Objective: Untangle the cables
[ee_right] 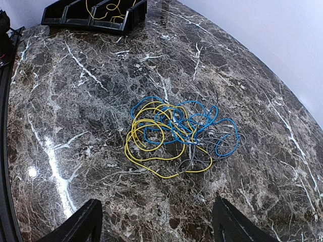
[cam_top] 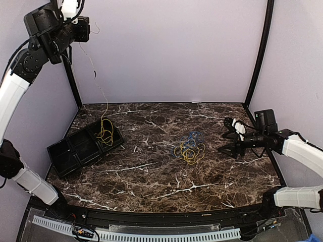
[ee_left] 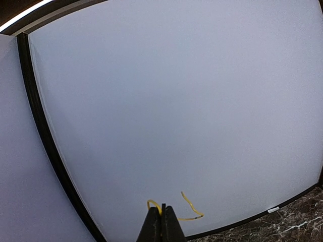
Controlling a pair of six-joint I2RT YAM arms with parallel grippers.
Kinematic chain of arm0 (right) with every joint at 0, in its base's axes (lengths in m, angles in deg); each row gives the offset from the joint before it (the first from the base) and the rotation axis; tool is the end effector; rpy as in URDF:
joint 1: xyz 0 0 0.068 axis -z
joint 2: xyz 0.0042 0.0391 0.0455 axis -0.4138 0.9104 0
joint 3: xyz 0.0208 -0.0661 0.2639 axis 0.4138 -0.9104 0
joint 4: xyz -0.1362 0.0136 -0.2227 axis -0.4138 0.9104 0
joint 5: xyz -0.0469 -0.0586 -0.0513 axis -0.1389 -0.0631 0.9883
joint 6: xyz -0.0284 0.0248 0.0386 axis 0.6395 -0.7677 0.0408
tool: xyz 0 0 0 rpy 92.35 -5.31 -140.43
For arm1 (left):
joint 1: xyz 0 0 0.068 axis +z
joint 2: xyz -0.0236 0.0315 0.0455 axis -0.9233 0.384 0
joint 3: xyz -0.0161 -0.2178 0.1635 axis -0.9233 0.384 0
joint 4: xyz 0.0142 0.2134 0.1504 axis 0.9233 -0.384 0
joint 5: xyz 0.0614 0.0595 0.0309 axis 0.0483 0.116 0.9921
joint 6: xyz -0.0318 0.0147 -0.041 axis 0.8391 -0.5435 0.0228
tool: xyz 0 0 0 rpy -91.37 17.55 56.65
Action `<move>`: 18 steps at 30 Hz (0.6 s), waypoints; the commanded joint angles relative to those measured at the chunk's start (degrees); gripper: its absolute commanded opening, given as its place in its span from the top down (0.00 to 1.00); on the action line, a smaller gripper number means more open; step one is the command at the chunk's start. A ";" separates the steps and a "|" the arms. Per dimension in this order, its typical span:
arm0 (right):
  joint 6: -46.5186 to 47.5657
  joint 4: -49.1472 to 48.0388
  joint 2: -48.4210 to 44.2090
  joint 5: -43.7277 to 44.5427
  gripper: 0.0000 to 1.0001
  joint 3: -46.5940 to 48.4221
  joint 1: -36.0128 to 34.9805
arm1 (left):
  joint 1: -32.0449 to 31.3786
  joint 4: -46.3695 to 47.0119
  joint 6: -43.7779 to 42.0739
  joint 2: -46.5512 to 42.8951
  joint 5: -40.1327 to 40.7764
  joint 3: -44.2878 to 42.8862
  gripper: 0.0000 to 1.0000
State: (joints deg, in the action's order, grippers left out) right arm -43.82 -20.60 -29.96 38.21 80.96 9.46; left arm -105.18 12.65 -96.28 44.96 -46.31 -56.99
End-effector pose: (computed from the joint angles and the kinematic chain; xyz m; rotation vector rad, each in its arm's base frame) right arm 0.1976 0.0746 0.2412 -1.1584 1.8230 0.5393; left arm 0.2133 -0.1404 0.5961 0.1172 1.3123 0.0549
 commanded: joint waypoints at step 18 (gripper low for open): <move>0.98 -0.34 -0.45 -0.82 0.24 0.15 0.26 | 15.30 7.57 0.94 -2.32 -4.80 12.05 1.00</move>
State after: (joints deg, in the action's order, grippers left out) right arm -43.56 -20.18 -29.87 38.19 80.96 9.46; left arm -92.28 18.22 -98.51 43.65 -47.49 -45.75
